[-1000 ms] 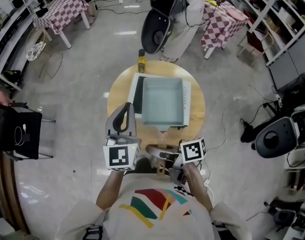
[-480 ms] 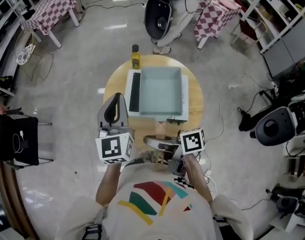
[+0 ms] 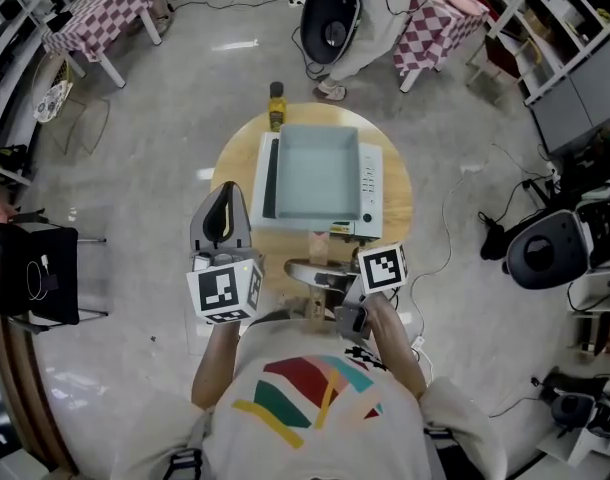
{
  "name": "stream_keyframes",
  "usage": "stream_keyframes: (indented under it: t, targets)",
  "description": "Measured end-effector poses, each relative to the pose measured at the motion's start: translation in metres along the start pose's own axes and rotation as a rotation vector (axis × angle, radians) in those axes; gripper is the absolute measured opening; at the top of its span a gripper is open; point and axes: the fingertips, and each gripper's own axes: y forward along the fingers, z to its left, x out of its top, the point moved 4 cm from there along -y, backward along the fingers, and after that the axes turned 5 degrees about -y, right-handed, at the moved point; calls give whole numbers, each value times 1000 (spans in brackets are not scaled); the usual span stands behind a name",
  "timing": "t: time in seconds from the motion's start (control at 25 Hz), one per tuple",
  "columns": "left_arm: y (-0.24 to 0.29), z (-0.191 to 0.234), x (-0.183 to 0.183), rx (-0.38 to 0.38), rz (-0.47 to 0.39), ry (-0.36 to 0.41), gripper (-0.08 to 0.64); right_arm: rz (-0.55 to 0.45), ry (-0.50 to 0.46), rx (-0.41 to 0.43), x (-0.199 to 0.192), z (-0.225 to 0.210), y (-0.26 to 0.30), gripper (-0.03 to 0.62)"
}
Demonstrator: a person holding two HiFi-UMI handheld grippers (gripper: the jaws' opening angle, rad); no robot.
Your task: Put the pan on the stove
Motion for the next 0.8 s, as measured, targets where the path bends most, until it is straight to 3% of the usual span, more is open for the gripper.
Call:
stream_keyframes:
  t: [0.8]
  targets:
    - [-10, 19, -22, 74, 64, 1, 6, 8, 18, -5, 19, -40, 9, 57]
